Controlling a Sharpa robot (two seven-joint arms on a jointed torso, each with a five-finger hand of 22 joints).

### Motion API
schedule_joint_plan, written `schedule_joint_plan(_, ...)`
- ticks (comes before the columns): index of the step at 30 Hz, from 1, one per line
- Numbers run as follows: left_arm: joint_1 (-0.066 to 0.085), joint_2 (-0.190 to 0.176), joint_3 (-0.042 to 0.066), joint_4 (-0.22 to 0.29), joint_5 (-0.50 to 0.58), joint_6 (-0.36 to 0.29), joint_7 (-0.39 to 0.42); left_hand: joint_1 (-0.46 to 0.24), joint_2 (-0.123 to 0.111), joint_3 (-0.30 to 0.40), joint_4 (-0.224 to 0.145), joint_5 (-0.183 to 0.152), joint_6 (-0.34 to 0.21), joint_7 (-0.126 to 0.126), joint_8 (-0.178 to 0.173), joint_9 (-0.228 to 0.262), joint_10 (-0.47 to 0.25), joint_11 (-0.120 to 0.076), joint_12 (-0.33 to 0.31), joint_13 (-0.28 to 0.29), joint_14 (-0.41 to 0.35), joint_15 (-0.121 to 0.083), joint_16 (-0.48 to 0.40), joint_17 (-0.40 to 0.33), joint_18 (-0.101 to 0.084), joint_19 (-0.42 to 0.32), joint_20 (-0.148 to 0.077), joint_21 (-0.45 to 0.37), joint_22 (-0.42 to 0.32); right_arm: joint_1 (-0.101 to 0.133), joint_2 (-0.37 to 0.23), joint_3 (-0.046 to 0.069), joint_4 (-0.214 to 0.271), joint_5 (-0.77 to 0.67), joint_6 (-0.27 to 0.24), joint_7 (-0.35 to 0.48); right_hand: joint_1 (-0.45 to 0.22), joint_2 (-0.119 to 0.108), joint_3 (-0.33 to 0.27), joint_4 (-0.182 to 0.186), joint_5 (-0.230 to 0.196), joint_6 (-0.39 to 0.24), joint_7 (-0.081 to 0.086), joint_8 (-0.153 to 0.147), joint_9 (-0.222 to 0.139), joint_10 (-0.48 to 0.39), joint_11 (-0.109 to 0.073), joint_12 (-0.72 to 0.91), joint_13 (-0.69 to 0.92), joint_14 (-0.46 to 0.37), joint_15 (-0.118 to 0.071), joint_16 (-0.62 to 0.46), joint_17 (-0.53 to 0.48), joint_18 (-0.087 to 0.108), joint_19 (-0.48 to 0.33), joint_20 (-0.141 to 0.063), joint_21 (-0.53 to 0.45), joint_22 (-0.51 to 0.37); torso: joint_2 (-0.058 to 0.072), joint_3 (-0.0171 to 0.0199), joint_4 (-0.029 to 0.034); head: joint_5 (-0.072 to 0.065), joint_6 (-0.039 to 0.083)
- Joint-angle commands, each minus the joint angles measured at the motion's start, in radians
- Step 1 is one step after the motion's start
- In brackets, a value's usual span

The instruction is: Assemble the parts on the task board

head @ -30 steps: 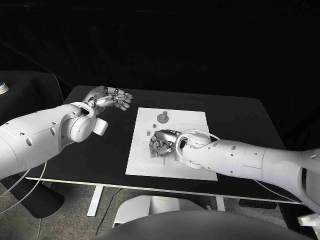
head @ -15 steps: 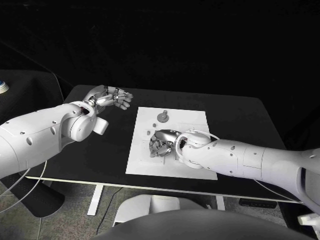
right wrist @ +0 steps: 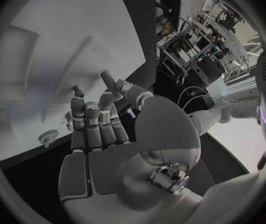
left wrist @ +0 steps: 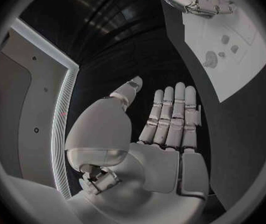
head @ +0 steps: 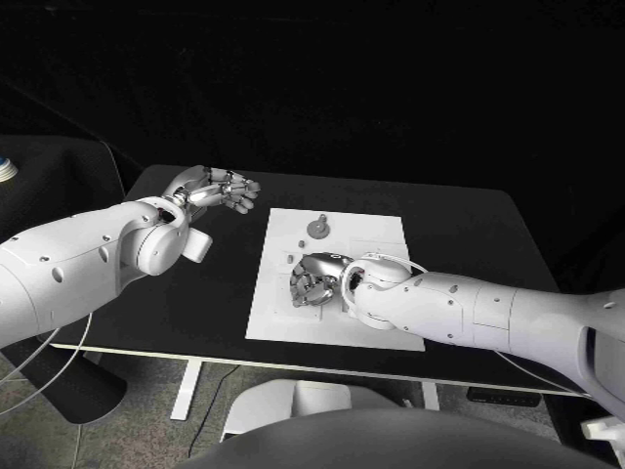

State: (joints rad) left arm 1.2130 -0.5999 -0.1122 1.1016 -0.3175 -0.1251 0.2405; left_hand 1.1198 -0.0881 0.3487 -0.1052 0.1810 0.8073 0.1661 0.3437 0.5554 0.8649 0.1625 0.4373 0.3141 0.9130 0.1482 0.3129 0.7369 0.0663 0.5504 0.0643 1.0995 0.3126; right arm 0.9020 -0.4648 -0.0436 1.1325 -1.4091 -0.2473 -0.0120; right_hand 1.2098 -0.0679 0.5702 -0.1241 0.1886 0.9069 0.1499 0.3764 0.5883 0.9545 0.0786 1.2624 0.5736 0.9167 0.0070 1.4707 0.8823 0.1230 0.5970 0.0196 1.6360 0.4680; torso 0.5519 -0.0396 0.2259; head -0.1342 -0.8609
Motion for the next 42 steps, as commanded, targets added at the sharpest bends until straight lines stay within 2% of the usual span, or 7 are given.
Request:
schedule_joint_plan(1,0.001,0.001,0.001,0.003,0.006,0.013,0.010,0.005,0.008,-0.005,0.000,0.004,0.003,-0.002,-0.003,0.001,0.009,-0.001,-0.003,0.002,0.005,-0.002,-0.005,-0.001,-0.005,-0.001,0.000,-0.003,0.002,-0.001,0.003,0.000,0.003,-0.011,-0.007,-0.001,0.010,0.001,0.005,0.001,-0.003,0.008,0.005,0.006,-0.002,0.007,-0.002,0.007,-0.002,0.002,-0.004,0.003,-0.002,0.005,0.004,0.000,0.005,0.000,0.000,-0.0007,0.0006,0.001,-0.001)
schedule_joint_plan(7,0.001,-0.001,0.001,0.003,0.006,0.013,0.009,0.005,0.009,-0.005,0.000,0.004,0.003,-0.002,-0.003,0.001,0.009,-0.001,-0.003,0.002,0.005,-0.002,-0.005,-0.001,-0.005,-0.001,0.000,-0.003,0.002,-0.001,0.006,0.000,0.001,-0.012,-0.003,-0.004,0.010,0.001,0.005,0.001,-0.003,0.008,0.005,0.006,-0.002,0.008,-0.002,0.007,-0.002,0.002,-0.004,0.004,-0.002,0.005,0.005,0.000,0.006,0.000,0.000,-0.0004,0.0003,0.001,0.000)
schedule_joint_plan(17,0.001,-0.001,0.001,0.004,0.006,0.014,0.009,0.004,0.009,-0.006,0.000,0.004,0.003,-0.002,-0.003,0.001,0.010,-0.001,-0.004,0.002,0.005,-0.002,-0.005,-0.001,-0.005,-0.001,0.000,-0.004,0.002,-0.001,0.012,0.000,-0.008,-0.013,0.036,-0.017,0.009,0.001,0.005,0.002,-0.003,0.008,0.005,0.005,-0.002,0.008,-0.002,0.007,-0.002,0.003,-0.004,0.004,-0.002,0.005,0.005,0.000,0.006,0.001,0.000,0.0002,-0.0002,0.002,-0.003)
schedule_joint_plan(29,0.001,0.002,0.001,0.000,0.006,0.017,0.009,0.004,0.009,-0.006,0.000,0.004,0.003,-0.002,-0.003,0.001,0.010,-0.001,-0.004,0.002,0.005,-0.002,-0.006,-0.002,-0.005,-0.001,0.001,-0.004,0.002,-0.001,0.005,0.000,-0.016,-0.027,0.037,-0.025,0.007,0.000,0.005,0.003,-0.003,0.007,0.005,0.005,-0.002,0.008,-0.002,0.007,-0.002,0.004,-0.004,0.004,-0.002,0.005,0.006,0.000,0.007,0.001,0.001,0.0001,-0.0020,0.000,-0.005)
schedule_joint_plan(42,0.001,0.000,0.001,0.001,0.006,0.016,0.010,0.004,0.009,-0.006,0.000,0.004,0.003,-0.002,-0.004,0.001,0.010,-0.001,-0.004,0.002,0.005,-0.002,-0.006,-0.002,-0.005,0.000,0.001,-0.005,0.002,-0.001,-0.002,0.000,-0.017,-0.031,0.045,-0.027,0.006,0.000,0.006,0.003,-0.003,0.007,0.005,0.005,-0.002,0.008,-0.002,0.006,-0.002,0.004,-0.004,0.004,-0.002,0.005,0.006,-0.001,0.007,0.001,0.000,0.0011,-0.0005,-0.001,-0.009)
